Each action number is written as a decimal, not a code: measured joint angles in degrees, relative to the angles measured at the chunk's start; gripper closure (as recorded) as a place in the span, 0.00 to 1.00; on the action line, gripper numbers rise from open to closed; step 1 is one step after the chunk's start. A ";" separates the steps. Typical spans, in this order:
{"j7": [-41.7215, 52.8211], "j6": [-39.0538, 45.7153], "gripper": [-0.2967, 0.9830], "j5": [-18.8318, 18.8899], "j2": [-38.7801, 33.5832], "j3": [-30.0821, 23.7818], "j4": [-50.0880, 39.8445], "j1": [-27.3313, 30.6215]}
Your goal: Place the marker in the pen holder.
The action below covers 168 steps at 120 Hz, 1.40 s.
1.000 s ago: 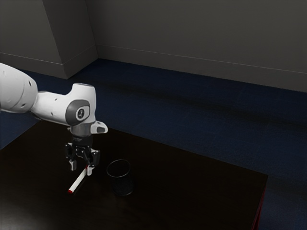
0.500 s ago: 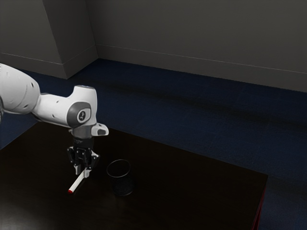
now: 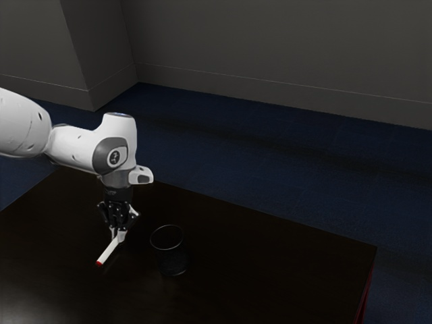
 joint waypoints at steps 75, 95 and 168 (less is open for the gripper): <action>-17.06 34.19 0.85 16.91 -39.71 -21.15 -26.10 0.81; -23.69 36.40 0.85 13.65 -39.66 -23.32 -27.77 1.54; -35.20 38.32 0.54 11.67 -34.64 -24.23 -28.75 4.60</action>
